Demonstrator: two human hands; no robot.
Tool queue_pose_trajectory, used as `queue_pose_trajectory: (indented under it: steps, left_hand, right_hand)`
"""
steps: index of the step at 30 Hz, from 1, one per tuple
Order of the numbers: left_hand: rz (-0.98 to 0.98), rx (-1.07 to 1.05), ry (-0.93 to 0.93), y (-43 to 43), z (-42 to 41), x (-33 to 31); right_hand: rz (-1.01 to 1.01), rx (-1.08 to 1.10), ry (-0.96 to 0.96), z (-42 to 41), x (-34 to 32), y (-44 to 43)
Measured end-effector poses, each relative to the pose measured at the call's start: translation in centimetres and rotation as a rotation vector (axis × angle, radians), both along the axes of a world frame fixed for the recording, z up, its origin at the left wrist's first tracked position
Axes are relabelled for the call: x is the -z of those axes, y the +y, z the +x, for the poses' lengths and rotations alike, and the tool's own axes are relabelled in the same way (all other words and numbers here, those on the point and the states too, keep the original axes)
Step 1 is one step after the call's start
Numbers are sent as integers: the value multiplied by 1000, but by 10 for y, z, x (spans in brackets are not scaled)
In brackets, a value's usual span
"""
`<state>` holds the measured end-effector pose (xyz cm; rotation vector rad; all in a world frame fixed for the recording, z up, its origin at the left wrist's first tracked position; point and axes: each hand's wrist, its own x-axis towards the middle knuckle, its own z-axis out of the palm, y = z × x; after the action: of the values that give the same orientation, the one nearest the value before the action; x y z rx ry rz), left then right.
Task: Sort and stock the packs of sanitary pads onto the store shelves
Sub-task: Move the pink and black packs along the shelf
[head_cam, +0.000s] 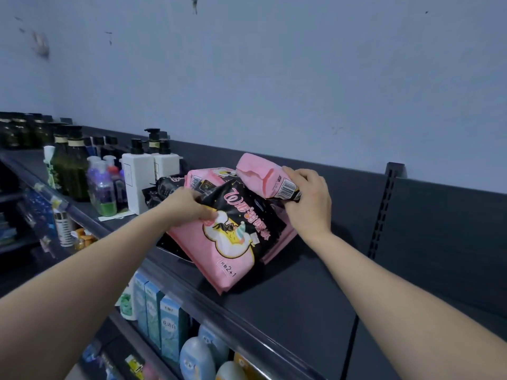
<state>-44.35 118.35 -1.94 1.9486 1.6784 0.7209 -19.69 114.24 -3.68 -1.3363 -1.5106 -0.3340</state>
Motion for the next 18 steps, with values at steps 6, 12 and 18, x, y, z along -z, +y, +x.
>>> queue_pose_trajectory:
  steps: [6, 12, 18]
  left_hand:
    - [138, 53, 332, 34, -4, 2]
    - [77, 189, 272, 48, -7, 5]
    - [26, 213, 191, 47, -4, 8]
  right_hand:
    - [-339, 84, -191, -21, 14, 38]
    - [-754, -6, -263, -26, 2, 58]
    - [-699, -163, -18, -24, 2, 50]
